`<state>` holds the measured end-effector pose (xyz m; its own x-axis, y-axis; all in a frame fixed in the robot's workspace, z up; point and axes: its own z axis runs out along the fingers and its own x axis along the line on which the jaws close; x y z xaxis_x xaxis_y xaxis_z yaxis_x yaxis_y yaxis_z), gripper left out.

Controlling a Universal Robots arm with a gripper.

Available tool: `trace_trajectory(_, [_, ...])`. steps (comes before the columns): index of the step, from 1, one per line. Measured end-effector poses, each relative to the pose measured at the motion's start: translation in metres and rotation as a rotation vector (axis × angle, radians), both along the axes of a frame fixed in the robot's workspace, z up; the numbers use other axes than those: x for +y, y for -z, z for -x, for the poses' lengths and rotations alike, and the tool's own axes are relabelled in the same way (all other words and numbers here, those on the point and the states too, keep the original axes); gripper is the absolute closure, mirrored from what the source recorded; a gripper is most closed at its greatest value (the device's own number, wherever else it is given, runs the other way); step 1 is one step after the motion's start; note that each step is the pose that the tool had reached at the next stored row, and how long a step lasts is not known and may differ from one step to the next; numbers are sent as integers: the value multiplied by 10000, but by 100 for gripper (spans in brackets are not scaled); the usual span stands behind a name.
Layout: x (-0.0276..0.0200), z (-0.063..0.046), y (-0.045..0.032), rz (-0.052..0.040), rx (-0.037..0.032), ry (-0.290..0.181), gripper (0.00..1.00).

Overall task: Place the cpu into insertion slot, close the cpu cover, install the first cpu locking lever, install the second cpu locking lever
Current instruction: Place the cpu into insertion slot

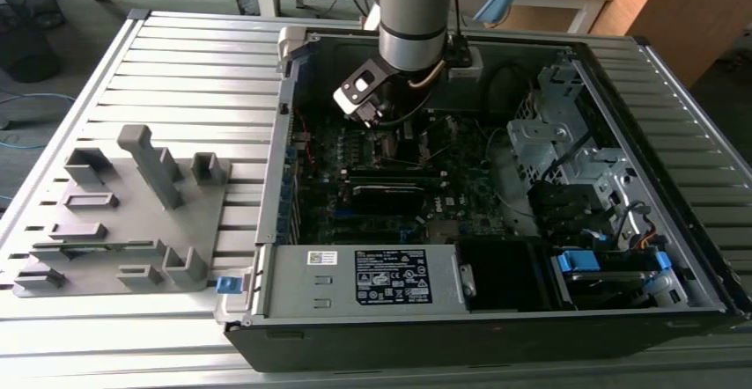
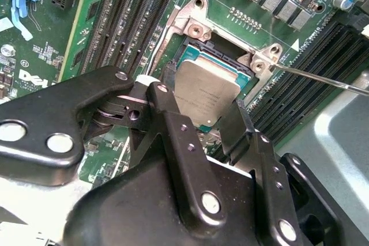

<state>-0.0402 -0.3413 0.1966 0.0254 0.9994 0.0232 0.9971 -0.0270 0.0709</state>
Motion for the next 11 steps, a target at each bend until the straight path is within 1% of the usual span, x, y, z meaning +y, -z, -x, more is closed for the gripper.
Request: trace_trajectory(11, [1,-1,22,-3,-2,-1,46])
